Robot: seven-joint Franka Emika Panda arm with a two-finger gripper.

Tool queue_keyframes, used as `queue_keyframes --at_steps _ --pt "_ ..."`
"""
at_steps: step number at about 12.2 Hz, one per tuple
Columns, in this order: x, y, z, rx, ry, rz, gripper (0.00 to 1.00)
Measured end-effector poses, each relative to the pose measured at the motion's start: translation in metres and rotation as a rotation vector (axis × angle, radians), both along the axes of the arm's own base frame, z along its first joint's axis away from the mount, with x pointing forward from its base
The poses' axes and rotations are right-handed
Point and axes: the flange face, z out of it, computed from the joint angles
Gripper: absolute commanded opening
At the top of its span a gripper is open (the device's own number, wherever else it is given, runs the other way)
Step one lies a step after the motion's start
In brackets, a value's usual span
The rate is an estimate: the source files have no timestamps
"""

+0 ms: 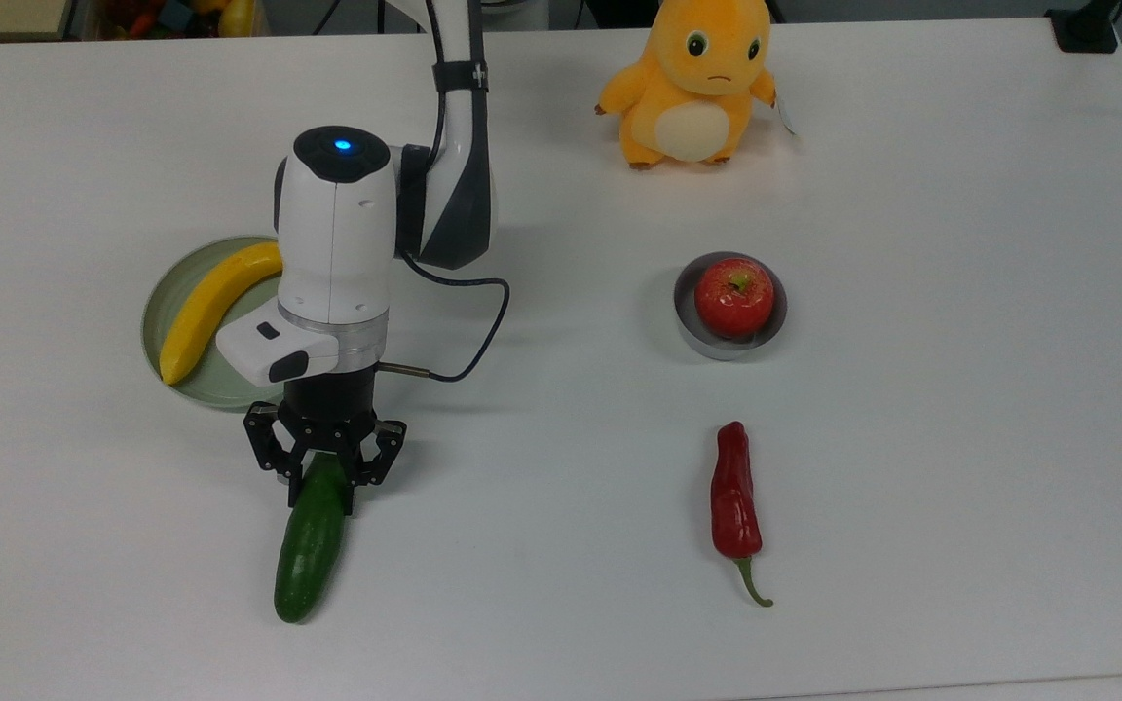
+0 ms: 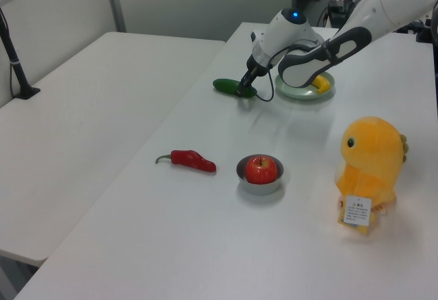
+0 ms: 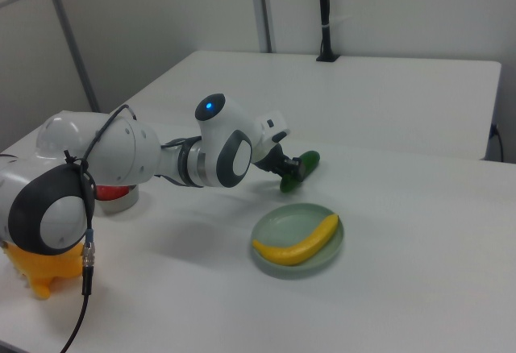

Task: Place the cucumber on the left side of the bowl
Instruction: 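Lift the cucumber and carry it toward the apple bowl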

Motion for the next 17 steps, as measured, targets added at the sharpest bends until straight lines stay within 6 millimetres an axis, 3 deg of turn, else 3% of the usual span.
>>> queue_keyframes --at_steps 3,6,10,13,15,17 --pt "0.0 0.003 0.024 0.0 -0.029 0.003 0.0" --pt "-0.008 0.028 0.084 0.019 -0.032 0.006 0.0" --pt "-0.033 0.108 0.162 0.067 0.035 0.014 0.0" --pt "-0.066 0.18 0.206 0.08 0.097 0.082 0.0" --pt "-0.088 0.23 0.218 0.104 0.133 0.117 0.0" --pt "-0.103 0.269 0.216 0.117 0.168 0.152 0.0"
